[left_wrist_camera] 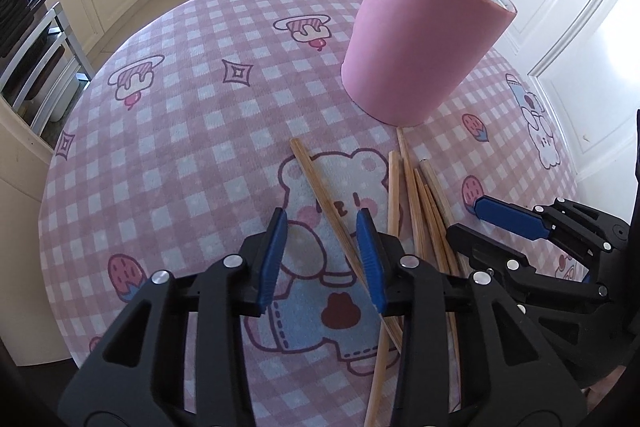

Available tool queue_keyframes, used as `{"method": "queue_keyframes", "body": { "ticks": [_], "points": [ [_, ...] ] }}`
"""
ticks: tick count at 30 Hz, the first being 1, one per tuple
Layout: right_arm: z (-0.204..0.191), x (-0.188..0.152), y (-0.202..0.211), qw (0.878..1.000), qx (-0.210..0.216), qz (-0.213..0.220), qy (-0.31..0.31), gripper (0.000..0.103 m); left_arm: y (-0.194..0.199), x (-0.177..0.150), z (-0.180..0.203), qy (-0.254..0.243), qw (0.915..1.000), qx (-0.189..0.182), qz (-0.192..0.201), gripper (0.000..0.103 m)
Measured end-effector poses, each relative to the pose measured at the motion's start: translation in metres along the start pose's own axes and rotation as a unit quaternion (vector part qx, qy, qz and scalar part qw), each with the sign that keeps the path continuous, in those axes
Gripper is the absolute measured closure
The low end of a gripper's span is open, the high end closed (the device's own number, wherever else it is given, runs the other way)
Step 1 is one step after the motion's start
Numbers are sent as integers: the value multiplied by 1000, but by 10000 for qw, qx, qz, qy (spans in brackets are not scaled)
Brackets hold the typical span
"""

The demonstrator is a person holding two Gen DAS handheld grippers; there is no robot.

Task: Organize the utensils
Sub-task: 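Move both open grippers down toward the remaining chopsticks on the cloth, then grasp a wooden chopstick with the left gripper while the right gripper grasps another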

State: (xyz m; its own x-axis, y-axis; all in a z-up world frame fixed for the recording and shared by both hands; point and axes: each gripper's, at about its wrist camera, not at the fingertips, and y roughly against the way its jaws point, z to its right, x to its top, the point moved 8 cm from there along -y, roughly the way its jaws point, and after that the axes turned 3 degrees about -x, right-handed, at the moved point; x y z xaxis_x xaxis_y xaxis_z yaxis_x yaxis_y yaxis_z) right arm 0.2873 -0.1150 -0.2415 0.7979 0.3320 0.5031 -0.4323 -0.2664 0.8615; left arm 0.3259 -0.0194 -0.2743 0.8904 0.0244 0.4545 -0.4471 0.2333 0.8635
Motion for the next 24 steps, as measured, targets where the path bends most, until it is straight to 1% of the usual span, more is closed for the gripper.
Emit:
{"method": "queue_keyframes", "body": {
  "ticks": [5,6,10,13,17,19,21,24],
  "points": [
    [0,5,-3,10000,-58,-55,46,71,-2,2,2,-80,9999,80,-12,68],
    [1,5,-4,9999,-63,-73,46,73,-2,2,2,-119,9999,123,-18,70],
    [3,8,-8,9998,-110,-164,102,78,-3,3,2,-134,9998,159,18,84],
    [2,11,-10,9994,-201,-221,183,80,-4,4,-2,-60,9998,193,86,89],
    [0,14,-14,9984,-344,-283,357,80,-5,6,0,-135,9994,278,153,90],
    [0,16,-15,9979,-431,-260,398,84,-5,6,0,-121,9994,278,171,92],
    [-1,16,-17,9978,-487,-224,401,94,-5,6,0,-99,9994,273,191,95],
    [-3,16,-18,9977,-513,-188,391,95,-4,5,-2,-93,9995,222,228,97]
  ]
}}
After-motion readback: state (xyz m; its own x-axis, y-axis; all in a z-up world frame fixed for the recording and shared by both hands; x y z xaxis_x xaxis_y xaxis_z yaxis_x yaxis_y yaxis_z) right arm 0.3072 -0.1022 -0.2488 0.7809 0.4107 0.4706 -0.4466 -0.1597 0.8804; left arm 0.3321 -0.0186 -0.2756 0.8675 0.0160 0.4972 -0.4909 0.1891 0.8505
